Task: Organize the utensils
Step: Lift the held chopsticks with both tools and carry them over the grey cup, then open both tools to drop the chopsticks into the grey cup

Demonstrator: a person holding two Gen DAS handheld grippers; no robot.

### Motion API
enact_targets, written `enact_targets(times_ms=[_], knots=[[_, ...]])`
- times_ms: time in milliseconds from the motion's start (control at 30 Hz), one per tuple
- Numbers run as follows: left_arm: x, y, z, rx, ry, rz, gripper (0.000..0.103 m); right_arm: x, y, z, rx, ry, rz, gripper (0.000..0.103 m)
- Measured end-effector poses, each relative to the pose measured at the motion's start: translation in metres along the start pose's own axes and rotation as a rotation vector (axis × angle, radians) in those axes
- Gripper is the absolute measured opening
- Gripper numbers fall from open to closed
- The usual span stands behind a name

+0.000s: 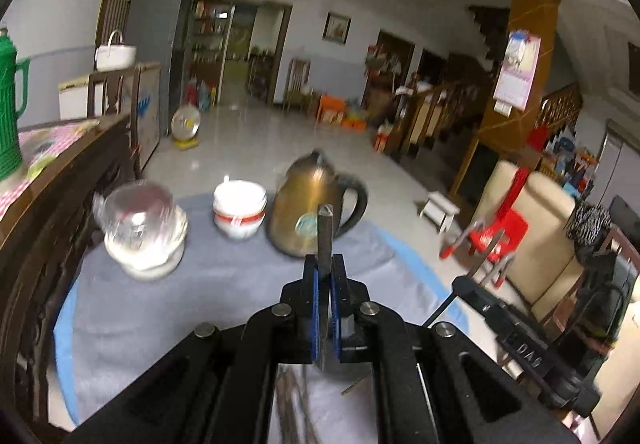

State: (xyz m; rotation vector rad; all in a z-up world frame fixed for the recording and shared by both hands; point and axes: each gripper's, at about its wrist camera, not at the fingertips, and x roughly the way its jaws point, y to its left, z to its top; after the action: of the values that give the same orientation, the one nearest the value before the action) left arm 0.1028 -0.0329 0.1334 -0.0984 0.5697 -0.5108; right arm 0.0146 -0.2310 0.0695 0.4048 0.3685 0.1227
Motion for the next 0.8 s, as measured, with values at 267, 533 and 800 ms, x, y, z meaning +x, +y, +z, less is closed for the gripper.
enact_targets(times_ms=[267, 533, 800], knots=[[0.037, -0.023, 0.007, -0.02, -0.062, -0.007, 0.006, 0.015, -0.014, 0.022, -0.024, -0.103, -0.14, 0.006], [0.093, -0.01, -0.032, -0.071, 0.1, 0.038, 0.006, 0.047, -0.042, -0.002, 0.011, 0.03, -0.183, 0.006], [0.094, -0.001, -0.065, -0.012, 0.23, 0.093, 0.017, 0.055, -0.053, -0.019, 0.104, 0.149, -0.127, 0.011]])
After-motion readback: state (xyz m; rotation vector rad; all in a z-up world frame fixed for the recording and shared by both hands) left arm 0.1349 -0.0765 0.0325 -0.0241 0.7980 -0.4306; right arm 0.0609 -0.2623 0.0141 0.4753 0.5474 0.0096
